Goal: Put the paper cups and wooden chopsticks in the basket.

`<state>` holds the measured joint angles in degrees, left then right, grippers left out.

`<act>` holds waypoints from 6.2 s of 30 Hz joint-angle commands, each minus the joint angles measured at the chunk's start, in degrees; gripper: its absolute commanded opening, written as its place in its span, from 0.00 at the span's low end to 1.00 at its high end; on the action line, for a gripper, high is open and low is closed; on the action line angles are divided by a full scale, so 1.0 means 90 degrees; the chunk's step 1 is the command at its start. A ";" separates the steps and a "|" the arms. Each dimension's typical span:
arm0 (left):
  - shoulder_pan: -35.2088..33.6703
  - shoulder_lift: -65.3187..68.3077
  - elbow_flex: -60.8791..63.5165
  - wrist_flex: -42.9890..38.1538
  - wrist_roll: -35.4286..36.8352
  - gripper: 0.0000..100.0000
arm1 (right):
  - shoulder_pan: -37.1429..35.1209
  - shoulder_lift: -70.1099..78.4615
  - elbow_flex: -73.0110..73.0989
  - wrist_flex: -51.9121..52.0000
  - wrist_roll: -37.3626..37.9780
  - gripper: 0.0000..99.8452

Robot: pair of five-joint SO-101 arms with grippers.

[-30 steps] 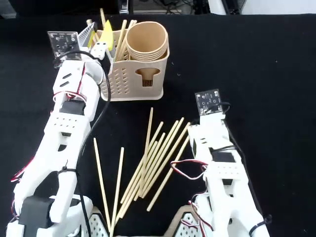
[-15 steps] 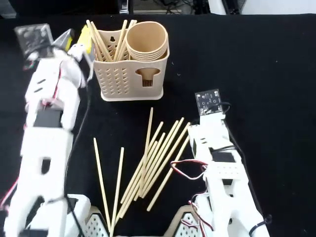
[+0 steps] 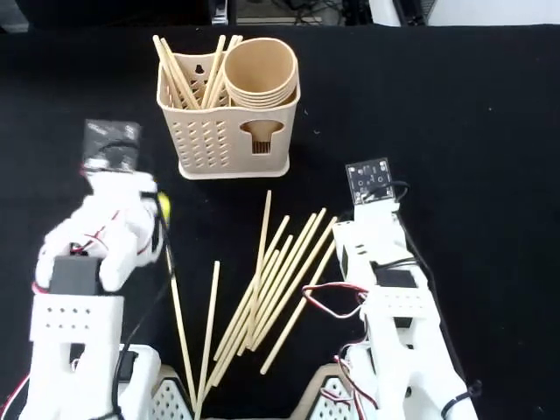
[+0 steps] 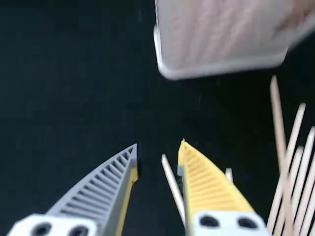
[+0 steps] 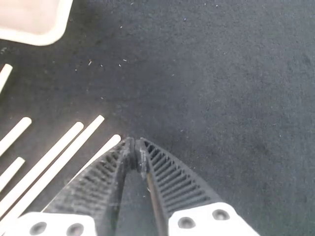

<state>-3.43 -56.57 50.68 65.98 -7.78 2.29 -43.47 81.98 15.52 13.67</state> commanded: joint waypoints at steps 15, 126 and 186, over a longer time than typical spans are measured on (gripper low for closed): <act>0.0786 0.1338 0.1685 0.0059 -0.0342 0.26 | -0.0068 -0.0132 -0.0015 -0.0117 0.0000 0.03; 0.3101 0.4444 0.0464 -0.0518 0.1485 0.15 | -0.0068 -0.0132 -0.0015 -0.0127 0.0000 0.03; 0.3306 0.4454 -0.0689 -0.0977 0.0049 0.19 | -0.0020 -0.0142 -0.0024 -0.0127 0.0000 0.02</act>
<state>28.57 -16.31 43.38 57.80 -11.12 2.29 -43.47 81.98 15.52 13.67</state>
